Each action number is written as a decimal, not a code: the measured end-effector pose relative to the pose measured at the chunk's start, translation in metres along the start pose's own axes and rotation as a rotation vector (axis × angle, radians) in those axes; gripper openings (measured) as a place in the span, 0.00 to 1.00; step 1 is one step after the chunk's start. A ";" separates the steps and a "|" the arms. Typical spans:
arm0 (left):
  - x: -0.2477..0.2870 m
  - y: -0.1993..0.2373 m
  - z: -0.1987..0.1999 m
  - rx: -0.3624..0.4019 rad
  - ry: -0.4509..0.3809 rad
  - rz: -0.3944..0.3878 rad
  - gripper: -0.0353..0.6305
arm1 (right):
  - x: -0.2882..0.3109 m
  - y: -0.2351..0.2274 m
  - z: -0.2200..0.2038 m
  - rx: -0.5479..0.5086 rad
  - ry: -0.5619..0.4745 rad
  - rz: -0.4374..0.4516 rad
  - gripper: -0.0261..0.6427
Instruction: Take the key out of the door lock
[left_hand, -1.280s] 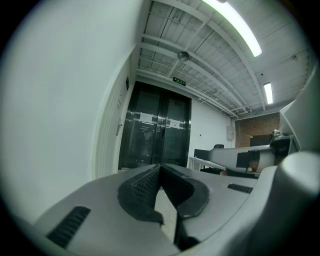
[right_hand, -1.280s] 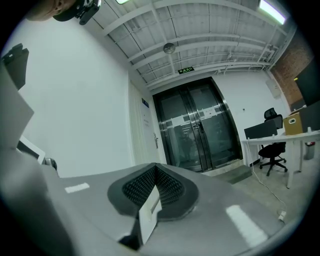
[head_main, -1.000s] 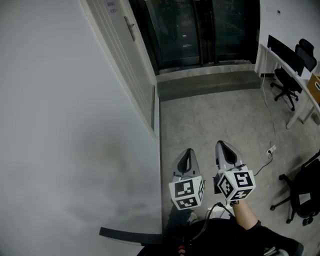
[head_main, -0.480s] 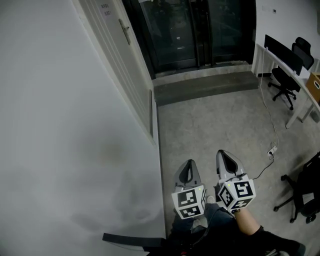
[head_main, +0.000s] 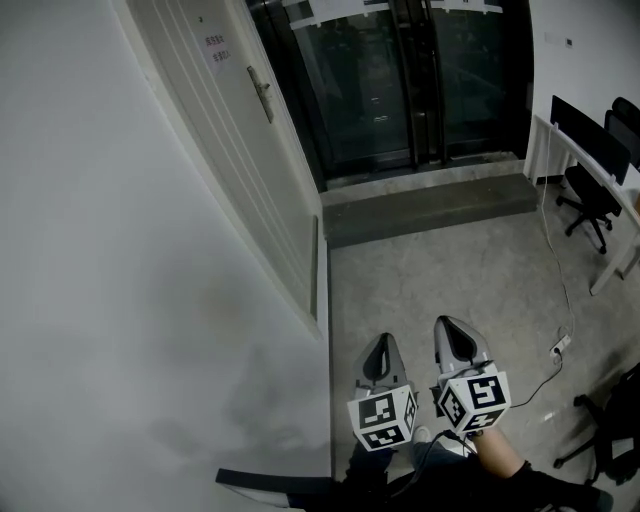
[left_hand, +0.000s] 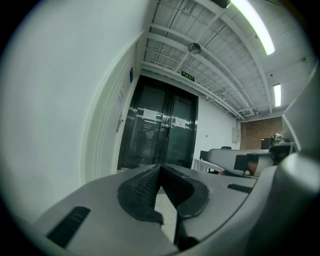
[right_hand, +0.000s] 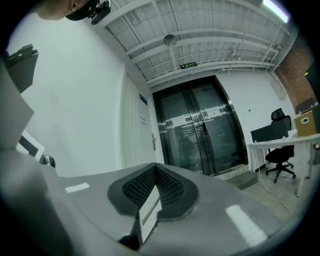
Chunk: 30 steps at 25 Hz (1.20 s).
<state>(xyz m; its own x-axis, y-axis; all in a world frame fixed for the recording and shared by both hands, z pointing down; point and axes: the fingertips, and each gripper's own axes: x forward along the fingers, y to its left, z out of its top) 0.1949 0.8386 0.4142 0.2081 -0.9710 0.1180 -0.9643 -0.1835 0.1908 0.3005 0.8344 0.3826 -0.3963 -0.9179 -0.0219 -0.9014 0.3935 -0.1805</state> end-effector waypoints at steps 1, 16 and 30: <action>0.011 -0.002 0.004 -0.001 -0.005 0.005 0.05 | 0.009 -0.007 0.003 -0.004 0.001 0.005 0.04; 0.138 0.007 0.017 -0.014 -0.010 0.014 0.05 | 0.121 -0.076 0.002 0.020 0.029 0.016 0.04; 0.294 0.076 0.080 0.015 -0.080 -0.047 0.05 | 0.298 -0.096 0.020 0.019 -0.026 -0.006 0.04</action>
<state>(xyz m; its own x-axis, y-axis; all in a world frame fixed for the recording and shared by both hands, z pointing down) 0.1697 0.5265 0.3857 0.2398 -0.9703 0.0314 -0.9564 -0.2306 0.1795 0.2724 0.5225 0.3734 -0.3864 -0.9212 -0.0461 -0.9000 0.3875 -0.1995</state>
